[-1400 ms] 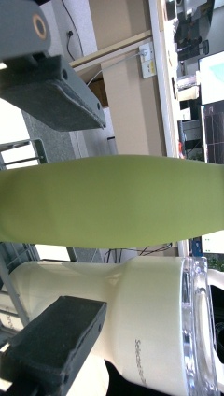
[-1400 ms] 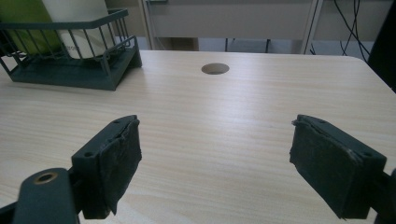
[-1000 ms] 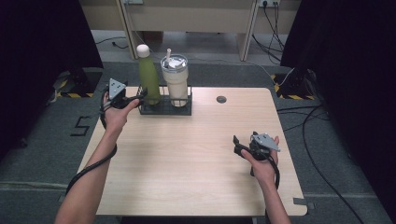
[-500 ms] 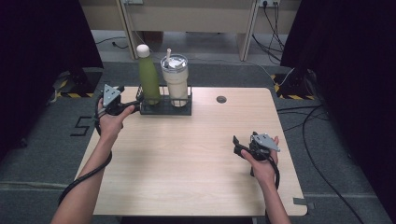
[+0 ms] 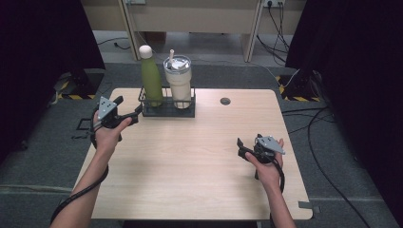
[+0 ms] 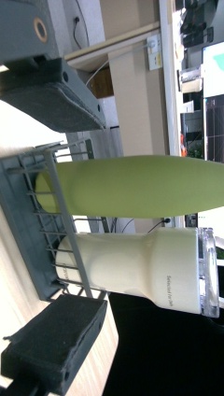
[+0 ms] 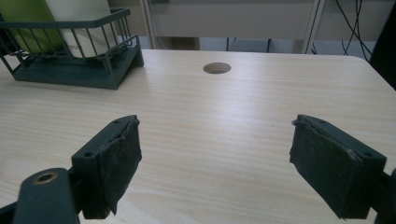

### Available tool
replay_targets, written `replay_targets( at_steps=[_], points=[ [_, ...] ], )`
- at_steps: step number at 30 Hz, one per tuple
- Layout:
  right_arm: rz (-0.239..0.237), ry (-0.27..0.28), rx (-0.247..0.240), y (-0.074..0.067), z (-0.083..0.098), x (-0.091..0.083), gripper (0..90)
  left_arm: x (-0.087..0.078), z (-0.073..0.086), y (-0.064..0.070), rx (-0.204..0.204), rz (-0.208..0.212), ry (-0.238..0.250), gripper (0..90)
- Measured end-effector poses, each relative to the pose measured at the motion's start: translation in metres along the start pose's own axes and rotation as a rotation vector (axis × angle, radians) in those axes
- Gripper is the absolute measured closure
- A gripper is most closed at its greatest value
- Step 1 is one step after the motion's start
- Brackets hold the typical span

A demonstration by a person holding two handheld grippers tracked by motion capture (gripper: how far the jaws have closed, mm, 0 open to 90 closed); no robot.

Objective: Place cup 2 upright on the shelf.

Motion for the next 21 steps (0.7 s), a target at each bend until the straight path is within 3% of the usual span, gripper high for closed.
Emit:
replay_targets(
  at_steps=[21],
  points=[
    [0.001, -0.002, 0.0, -0.001, 0.0, 0.0, 16.3, -0.053, 0.024, 0.004, 0.015, 0.01, -0.016, 10.8]
  ],
)
Point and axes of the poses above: each handheld gripper's, and its own axes: x roughly forward along the jaws, z roughly out of its underside, y roughly to its right, the point moved 10 cm from there along x, roughly forward along the jaws, and after that the axes turned 10 degrees about -x, right-handed, at the moved point
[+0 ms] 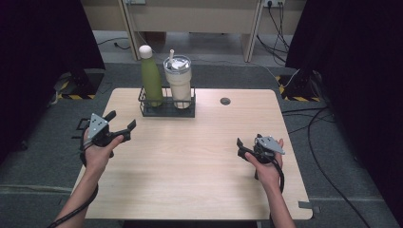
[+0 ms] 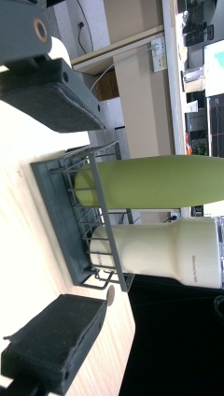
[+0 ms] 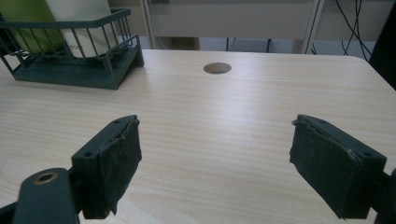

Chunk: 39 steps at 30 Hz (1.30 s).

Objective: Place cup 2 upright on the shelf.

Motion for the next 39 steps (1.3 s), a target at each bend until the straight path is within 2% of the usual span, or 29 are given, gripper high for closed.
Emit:
replay_targets(
  at_steps=[15, 24, 39],
  points=[
    [0.001, 0.0, 0.0, 0.0, 0.0, 0.0, 16.2, -0.034, 0.022, -0.003, -0.001, -0.011, -0.021, 10.9],
    [0.001, -0.002, 0.001, 0.0, 0.001, 0.0, 16.2, -0.05, 0.031, -0.004, -0.01, -0.02, -0.018, 10.9],
    [0.0, -0.006, 0.0, -0.001, 0.002, 0.0, 16.3, -0.074, 0.062, -0.01, -0.022, -0.041, -0.06, 11.0]
  ],
)
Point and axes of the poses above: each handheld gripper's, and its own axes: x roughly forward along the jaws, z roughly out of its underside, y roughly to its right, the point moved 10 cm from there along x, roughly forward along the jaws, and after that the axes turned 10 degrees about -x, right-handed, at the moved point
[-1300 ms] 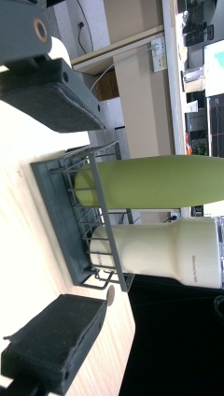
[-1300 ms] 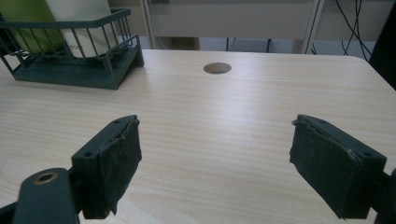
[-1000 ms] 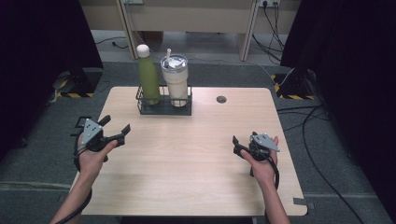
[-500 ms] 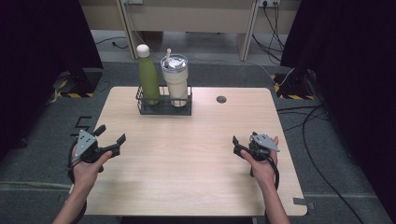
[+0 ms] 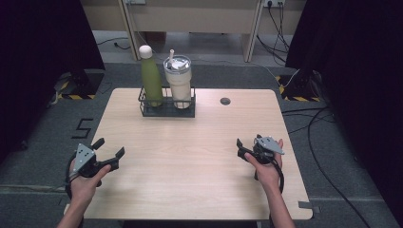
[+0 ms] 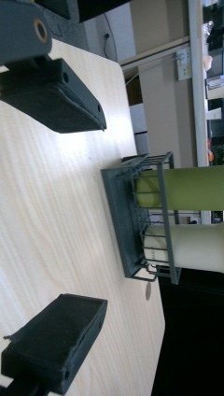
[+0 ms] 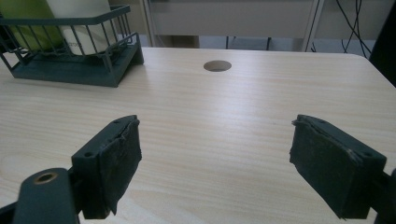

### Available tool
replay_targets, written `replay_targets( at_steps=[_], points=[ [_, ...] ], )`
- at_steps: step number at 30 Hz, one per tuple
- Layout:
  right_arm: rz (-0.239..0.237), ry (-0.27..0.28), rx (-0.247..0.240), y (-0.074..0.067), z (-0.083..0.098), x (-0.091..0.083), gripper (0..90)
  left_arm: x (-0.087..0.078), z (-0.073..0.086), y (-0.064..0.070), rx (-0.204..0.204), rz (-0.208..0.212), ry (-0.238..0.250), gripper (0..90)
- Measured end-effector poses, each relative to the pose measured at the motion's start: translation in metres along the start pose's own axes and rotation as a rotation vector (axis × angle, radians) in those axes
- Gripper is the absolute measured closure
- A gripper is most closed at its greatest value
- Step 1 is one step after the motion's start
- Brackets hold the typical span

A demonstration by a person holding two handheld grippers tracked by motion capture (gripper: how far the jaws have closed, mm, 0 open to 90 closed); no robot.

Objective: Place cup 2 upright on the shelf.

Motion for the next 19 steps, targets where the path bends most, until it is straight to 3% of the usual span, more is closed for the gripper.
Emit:
replay_targets(
  at_steps=[5, 11, 19],
  points=[
    [0.0, 0.002, -0.002, -0.001, 0.0, 0.0, 16.2, -0.004, 0.014, -0.004, -0.003, -0.017, -0.015, 11.0],
    [-0.001, 0.002, -0.009, -0.001, 0.0, 0.0, 16.2, -0.007, 0.029, -0.007, -0.042, -0.031, -0.03, 11.8],
    [0.003, 0.013, -0.009, 0.0, -0.004, -0.002, 16.2, -0.006, 0.034, -0.007, -0.037, -0.031, -0.041, 11.8]
  ],
)
Point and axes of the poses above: each handheld gripper's, and its own axes: x roughly forward along the jaws, z roughly out of its underside, y roughly to its right, the point moved 10 cm from there along x, roughly forward along the jaws, and after that the axes turned 10 degrees about -x, right-handed, at the moved point
